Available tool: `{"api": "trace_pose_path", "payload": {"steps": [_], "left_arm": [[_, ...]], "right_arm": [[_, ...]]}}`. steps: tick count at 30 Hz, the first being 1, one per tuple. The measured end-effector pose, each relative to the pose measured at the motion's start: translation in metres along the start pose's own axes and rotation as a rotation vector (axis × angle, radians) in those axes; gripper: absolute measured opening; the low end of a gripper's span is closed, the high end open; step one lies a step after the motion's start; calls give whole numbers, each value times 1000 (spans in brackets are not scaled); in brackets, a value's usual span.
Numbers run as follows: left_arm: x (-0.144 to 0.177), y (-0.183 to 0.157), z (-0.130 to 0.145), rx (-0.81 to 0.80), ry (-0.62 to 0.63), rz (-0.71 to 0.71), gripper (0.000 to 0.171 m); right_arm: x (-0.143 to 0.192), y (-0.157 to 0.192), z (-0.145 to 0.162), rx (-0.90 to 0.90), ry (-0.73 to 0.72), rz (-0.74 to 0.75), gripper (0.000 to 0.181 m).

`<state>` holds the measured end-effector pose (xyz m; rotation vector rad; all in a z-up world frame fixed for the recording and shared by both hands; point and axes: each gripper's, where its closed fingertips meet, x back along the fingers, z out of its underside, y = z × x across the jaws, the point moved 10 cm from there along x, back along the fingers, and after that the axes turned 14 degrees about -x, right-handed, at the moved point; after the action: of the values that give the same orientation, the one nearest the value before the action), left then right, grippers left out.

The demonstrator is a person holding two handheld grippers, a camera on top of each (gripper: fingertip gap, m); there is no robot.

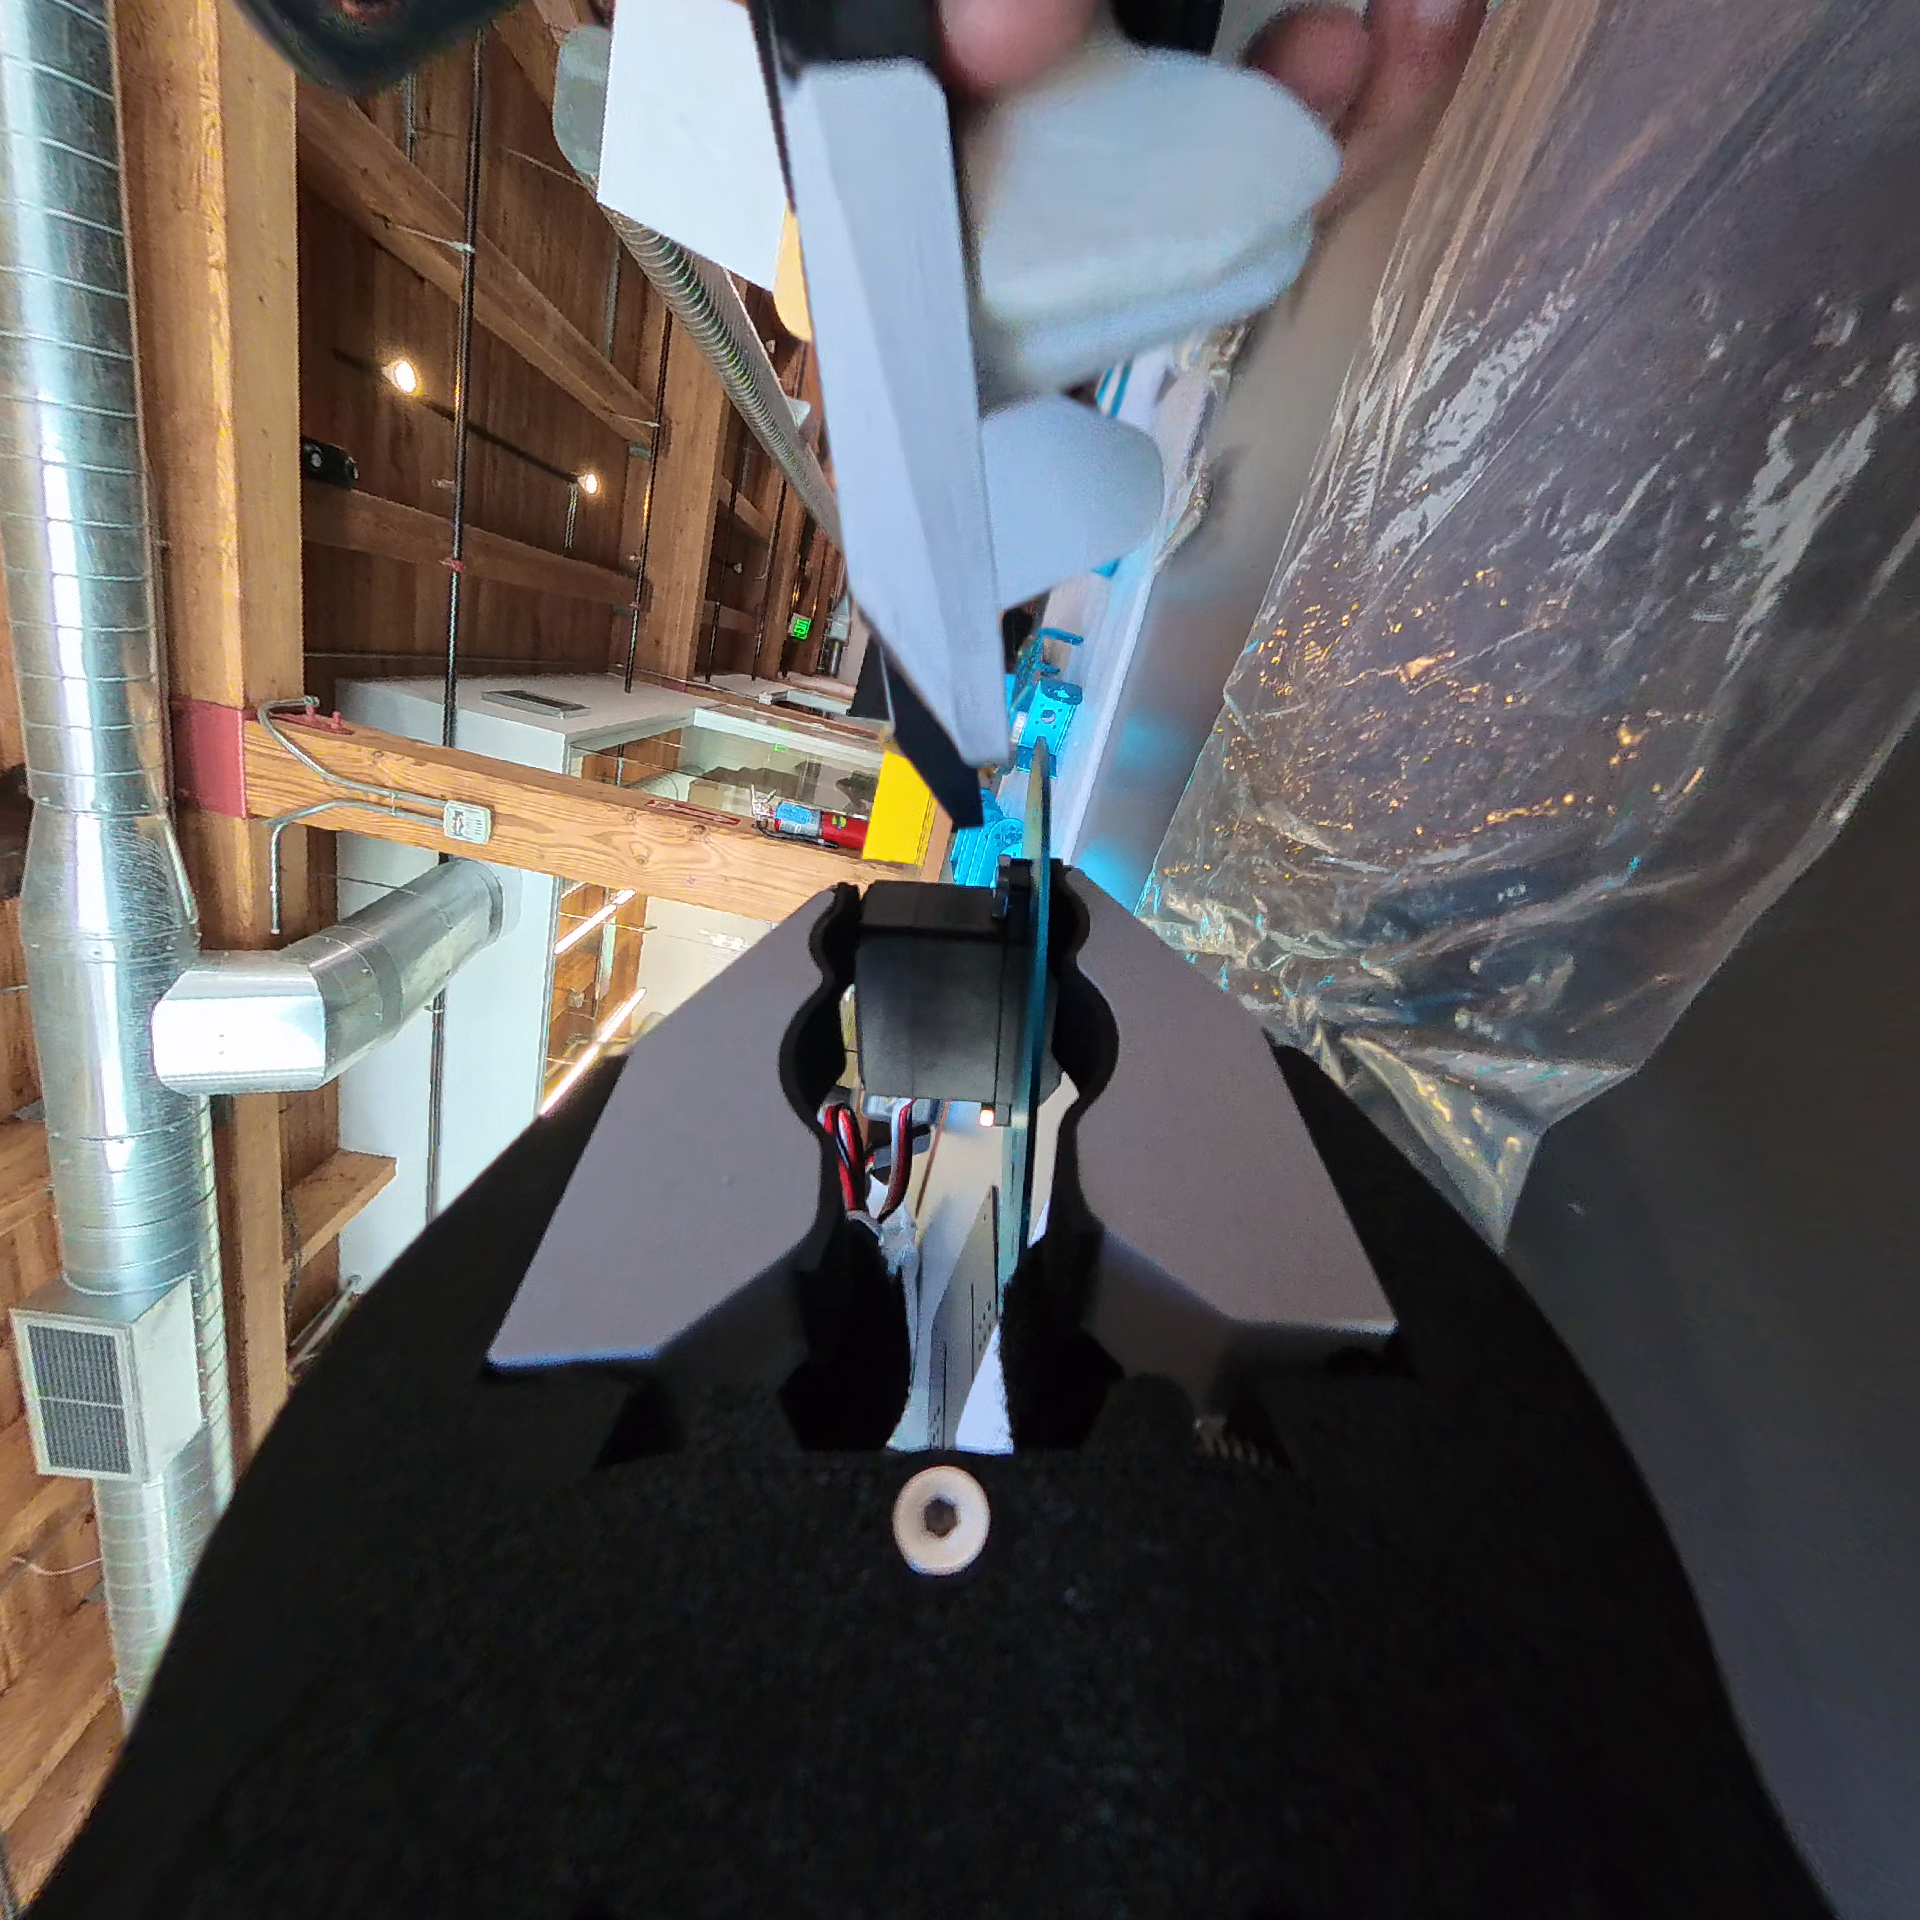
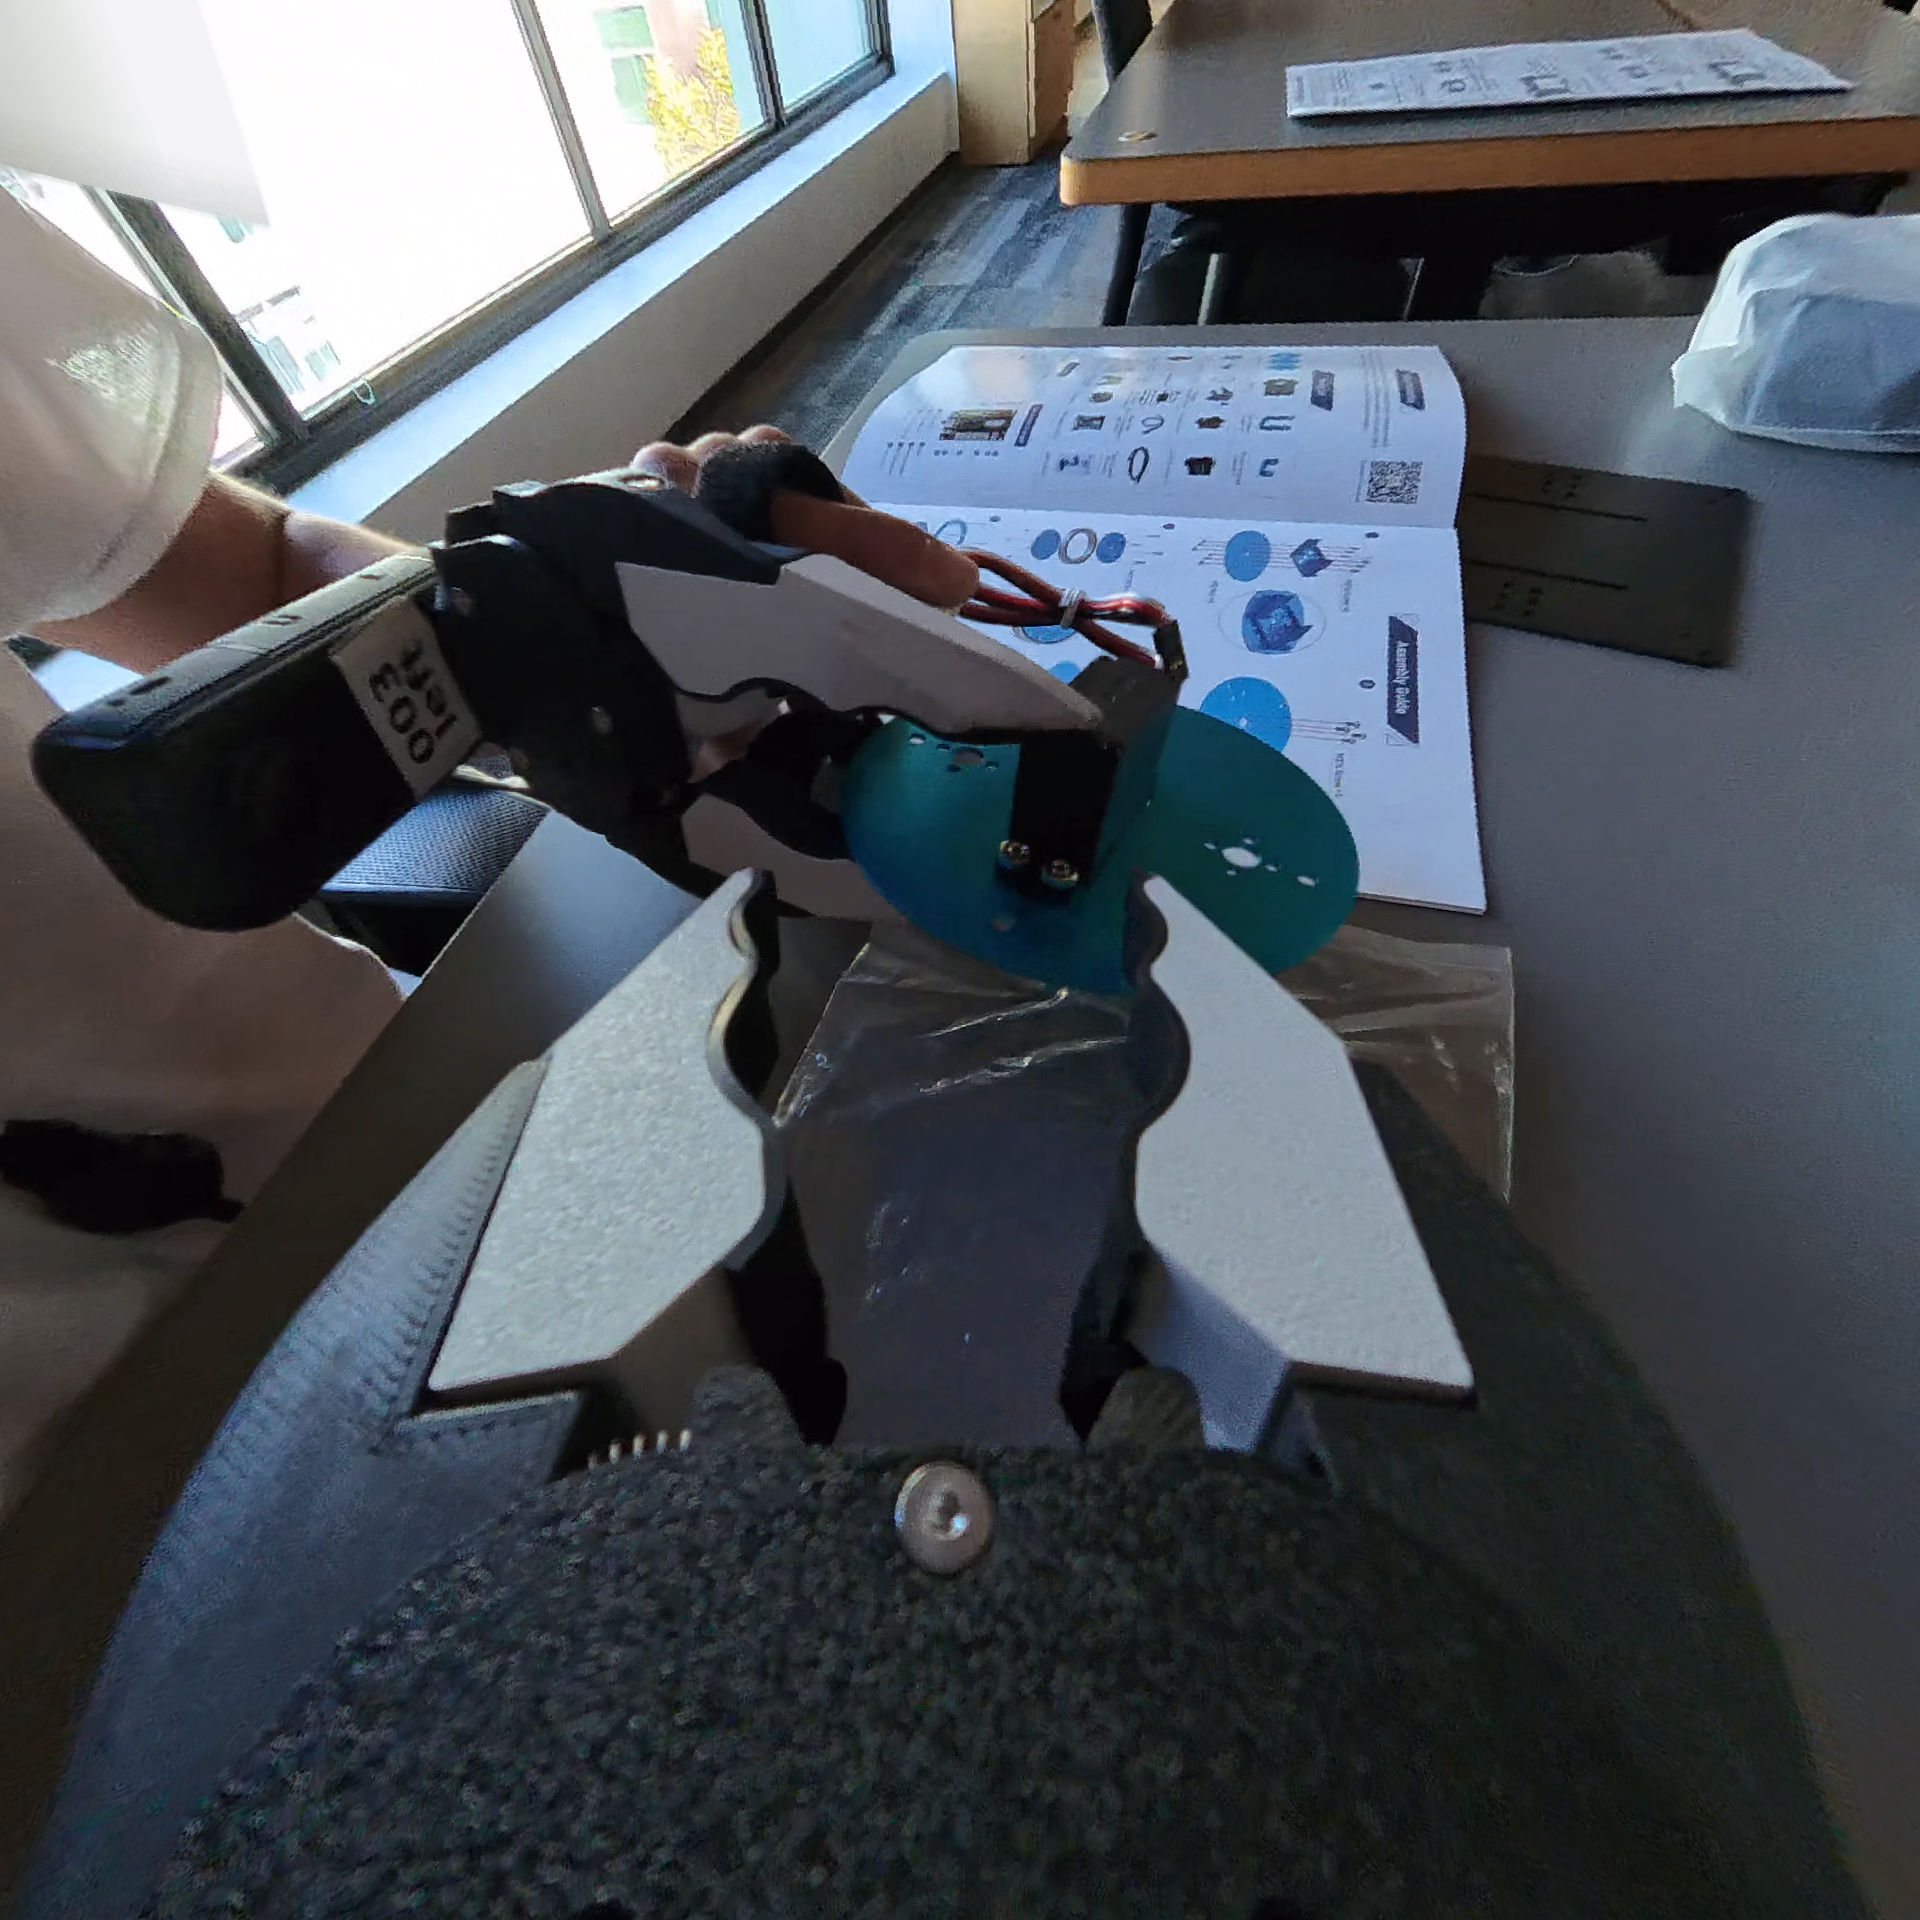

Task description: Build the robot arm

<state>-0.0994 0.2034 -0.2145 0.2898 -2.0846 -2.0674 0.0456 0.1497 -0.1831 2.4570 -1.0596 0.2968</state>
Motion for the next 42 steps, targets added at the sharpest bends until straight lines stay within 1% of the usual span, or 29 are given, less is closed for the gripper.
{"api": "trace_pose_path", "payload": {"steps": [2,6,9,11,16,17,18,20,22,24,25,26,27,29,31,32,34,35,37,38,40,42], "left_arm": [[1,0,-2,1,-7,1,35],[1,2,-3,46,-8,10,35],[-2,6,-1,94,22,12,35],[-3,7,0,98,41,13,35],[-4,8,2,99,66,1,35],[-4,8,2,99,75,7,35],[-5,7,3,97,81,15,35],[-5,7,3,95,81,13,35],[-4,8,4,91,82,4,35],[-3,8,4,94,74,4,35],[-3,8,3,89,75,1,35],[-3,7,3,78,75,1,35],[-3,6,2,65,74,5,35],[-2,5,-1,47,64,-1,35],[0,6,-4,54,48,-8,35],[0,6,-4,58,45,-6,35],[0,5,-6,48,47,-2,35],[0,5,-7,48,46,1,35],[0,6,-8,65,45,5,35],[-1,7,-8,72,49,2,35],[-2,7,-7,79,58,3,35],[-2,5,-5,85,66,22,35]], "right_arm": [[-8,2,3,1,10,-10,65],[-11,2,6,44,-3,65,47],[-12,3,7,41,-54,106,47],[-14,4,9,48,-77,144,45],[-15,9,8,123,-88,224,41],[-15,10,8,144,-86,241,38],[-15,12,8,175,-80,241,25],[-17,17,10,239,-78,284,21],[-18,21,11,255,-99,319,21],[-18,19,10,199,-113,309,28],[-18,17,10,158,-118,282,32],[-17,16,9,110,-137,236,46],[-16,14,7,48,-156,200,53],[-15,9,4,-40,-168,153,57],[-17,6,5,-45,-144,148,52],[-19,5,7,-28,-123,169,49],[-20,5,9,-12,-127,188,45],[-19,5,9,-9,-128,204,41],[-17,3,10,-2,-130,250,26],[-15,3,9,8,-138,266,22],[-14,5,9,24,-152,280,23],[-16,7,10,8,-141,278,29]]}}
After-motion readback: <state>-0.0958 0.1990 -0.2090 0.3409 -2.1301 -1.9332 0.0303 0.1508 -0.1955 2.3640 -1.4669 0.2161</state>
